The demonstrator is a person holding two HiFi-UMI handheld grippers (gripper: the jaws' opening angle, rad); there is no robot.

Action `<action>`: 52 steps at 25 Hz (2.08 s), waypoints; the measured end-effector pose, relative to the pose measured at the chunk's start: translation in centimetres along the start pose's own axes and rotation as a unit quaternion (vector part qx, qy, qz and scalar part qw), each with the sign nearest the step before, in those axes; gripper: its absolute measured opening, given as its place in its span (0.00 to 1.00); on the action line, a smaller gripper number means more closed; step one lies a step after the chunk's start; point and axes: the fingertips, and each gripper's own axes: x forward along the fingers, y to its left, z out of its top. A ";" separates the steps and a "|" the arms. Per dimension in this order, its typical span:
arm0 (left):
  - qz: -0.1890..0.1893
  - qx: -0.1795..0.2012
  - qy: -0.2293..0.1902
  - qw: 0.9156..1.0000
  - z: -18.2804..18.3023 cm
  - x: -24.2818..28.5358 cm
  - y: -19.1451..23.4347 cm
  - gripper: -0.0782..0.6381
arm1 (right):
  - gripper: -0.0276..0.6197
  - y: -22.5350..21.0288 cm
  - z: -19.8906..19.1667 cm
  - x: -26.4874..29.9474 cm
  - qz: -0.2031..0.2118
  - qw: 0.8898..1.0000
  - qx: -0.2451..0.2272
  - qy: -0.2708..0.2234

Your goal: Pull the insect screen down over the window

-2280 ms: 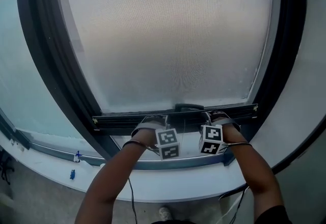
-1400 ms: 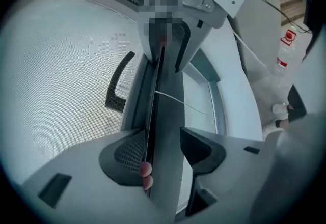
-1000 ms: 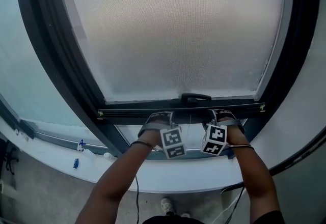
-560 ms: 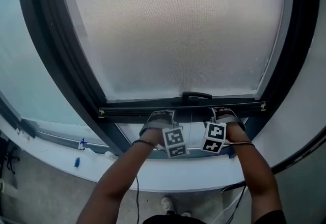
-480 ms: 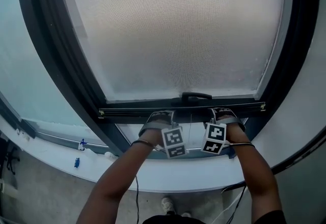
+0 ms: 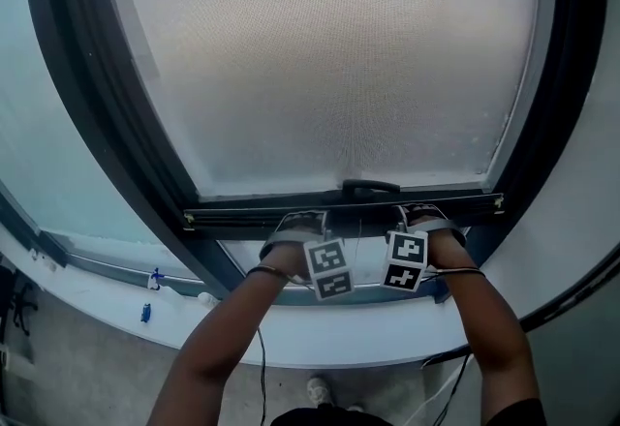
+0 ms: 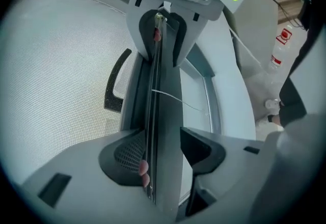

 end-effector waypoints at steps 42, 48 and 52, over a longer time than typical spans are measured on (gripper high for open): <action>0.019 -0.018 -0.009 1.000 -0.1 0.5 0.7 0.39 | 0.32 -0.4 -0.1 0.9 -0.028 0.999 -0.010 0.023; -0.008 -0.025 -0.005 1.000 0.0 -0.1 0.0 0.39 | 0.31 0.2 0.0 0.1 0.013 1.000 -0.007 0.027; 0.004 -0.024 -0.001 1.000 0.0 0.2 -0.1 0.39 | 0.31 0.3 0.0 0.4 0.007 1.000 -0.007 0.025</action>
